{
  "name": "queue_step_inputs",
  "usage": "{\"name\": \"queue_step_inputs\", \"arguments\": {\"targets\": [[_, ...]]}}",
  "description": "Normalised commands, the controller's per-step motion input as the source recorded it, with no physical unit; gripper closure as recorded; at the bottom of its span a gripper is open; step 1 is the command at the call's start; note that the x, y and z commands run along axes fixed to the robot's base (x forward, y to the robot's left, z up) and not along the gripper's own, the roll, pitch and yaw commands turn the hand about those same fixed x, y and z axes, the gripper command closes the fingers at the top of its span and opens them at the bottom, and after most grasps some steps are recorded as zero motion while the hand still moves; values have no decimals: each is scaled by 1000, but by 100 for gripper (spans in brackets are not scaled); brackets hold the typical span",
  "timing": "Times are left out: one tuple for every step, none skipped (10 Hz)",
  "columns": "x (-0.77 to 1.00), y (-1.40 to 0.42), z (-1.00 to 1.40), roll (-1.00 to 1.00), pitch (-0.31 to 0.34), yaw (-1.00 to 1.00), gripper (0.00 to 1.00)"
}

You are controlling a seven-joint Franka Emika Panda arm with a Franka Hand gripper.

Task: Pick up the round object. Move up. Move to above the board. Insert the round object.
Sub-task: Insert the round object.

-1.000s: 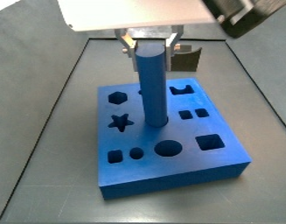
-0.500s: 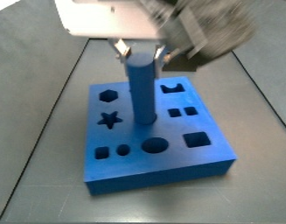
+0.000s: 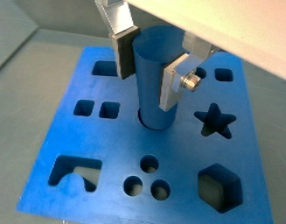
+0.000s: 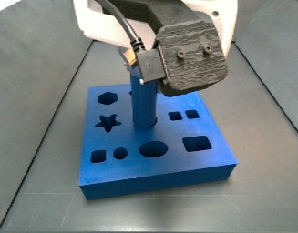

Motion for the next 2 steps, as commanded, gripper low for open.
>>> {"name": "queue_step_inputs", "arguments": {"targets": [[0,-189,-157,71,-317,134,100],[-9,-191,-114,46,-237,166,100]]}}
